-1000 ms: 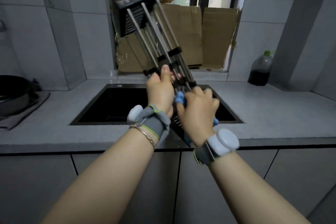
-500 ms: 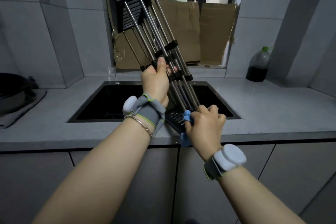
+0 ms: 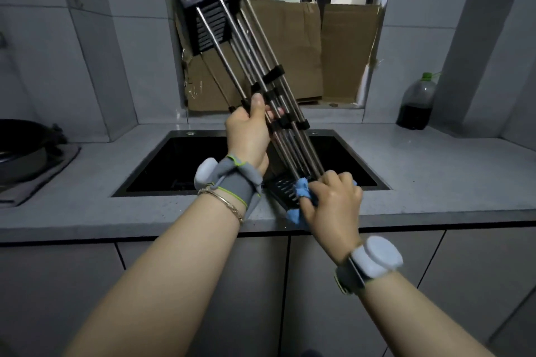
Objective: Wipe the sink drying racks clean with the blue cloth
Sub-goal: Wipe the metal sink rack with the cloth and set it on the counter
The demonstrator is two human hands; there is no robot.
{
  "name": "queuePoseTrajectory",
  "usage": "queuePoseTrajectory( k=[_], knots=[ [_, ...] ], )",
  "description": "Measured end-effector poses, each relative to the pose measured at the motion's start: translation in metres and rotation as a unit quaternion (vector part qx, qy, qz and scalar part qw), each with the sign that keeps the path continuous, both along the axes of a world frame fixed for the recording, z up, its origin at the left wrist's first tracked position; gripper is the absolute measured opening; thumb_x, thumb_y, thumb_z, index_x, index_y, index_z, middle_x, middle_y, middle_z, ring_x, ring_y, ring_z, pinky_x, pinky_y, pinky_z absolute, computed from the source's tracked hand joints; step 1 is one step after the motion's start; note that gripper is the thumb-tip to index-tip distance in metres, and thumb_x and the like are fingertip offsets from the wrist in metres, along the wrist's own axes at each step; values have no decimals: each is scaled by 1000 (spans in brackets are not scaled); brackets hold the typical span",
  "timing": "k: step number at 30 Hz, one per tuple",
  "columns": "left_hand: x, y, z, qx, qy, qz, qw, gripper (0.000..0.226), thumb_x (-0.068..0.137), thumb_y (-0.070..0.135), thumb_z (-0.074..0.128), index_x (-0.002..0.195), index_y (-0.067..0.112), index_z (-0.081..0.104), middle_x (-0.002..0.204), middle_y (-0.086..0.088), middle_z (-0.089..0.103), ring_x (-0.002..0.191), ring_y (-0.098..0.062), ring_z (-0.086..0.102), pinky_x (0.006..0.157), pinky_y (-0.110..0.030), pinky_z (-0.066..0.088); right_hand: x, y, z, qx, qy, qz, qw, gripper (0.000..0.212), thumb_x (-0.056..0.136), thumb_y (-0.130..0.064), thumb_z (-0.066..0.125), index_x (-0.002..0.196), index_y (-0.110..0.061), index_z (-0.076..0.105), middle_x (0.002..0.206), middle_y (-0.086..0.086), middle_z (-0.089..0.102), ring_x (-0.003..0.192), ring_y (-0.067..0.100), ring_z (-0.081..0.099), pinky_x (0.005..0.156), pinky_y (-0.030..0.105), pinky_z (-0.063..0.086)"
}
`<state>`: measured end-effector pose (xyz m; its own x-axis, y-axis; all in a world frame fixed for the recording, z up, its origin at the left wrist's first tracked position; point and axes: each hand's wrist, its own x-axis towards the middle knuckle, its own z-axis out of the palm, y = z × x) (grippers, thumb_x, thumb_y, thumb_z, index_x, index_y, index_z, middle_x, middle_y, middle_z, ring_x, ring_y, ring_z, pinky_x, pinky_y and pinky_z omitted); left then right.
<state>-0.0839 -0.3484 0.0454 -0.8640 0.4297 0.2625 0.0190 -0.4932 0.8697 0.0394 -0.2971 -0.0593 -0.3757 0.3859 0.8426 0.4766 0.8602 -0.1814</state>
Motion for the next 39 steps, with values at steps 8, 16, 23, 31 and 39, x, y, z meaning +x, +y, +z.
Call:
queuePoseTrajectory(
  k=[8, 16, 23, 31, 39],
  knots=[
    [-15, -10, 8, 14, -4, -88, 996, 26, 102, 21, 39, 83, 9, 52, 54, 5, 63, 54, -7, 62, 70, -36, 55, 23, 7, 37, -430, 274, 248, 824, 18, 91, -10, 56, 73, -13, 59, 68, 5, 57, 62, 7, 54, 58, 22, 46],
    [-15, -14, 12, 15, -61, -93, 994, 29, 96, 23, 51, 72, 10, 60, 49, 4, 61, 44, -9, 57, 51, -21, 51, -31, -3, 45, -475, 144, 314, 809, 8, 93, -19, 54, 96, -11, 52, 83, 0, 57, 74, 6, 54, 66, 14, 44],
    [-36, -17, -4, -10, -47, -31, 998, 32, 75, 33, 69, 95, 8, 70, 94, -8, 67, 94, -24, 64, 93, -38, 48, -51, -15, 22, -564, 113, 333, 747, 7, 91, -20, 58, 93, -15, 54, 82, 1, 59, 74, 12, 57, 69, 25, 46],
    [-30, -37, -22, -114, 191, 169, 960, 14, 91, 15, 58, 98, 16, 46, 89, -1, 51, 75, -7, 47, 68, -7, 37, -72, -17, 12, -493, 99, 179, 845, 30, 88, -1, 48, 66, -17, 33, 67, -1, 42, 74, 20, 46, 67, 28, 35],
    [-5, -46, -57, -150, 319, 203, 913, 37, 79, 21, 73, 107, 11, 52, 95, 3, 46, 85, -13, 46, 78, -20, 41, -80, -27, 16, -443, 14, 92, 892, 24, 91, -9, 45, 72, -15, 33, 99, 16, 57, 98, 31, 53, 72, 28, 32]
  ],
)
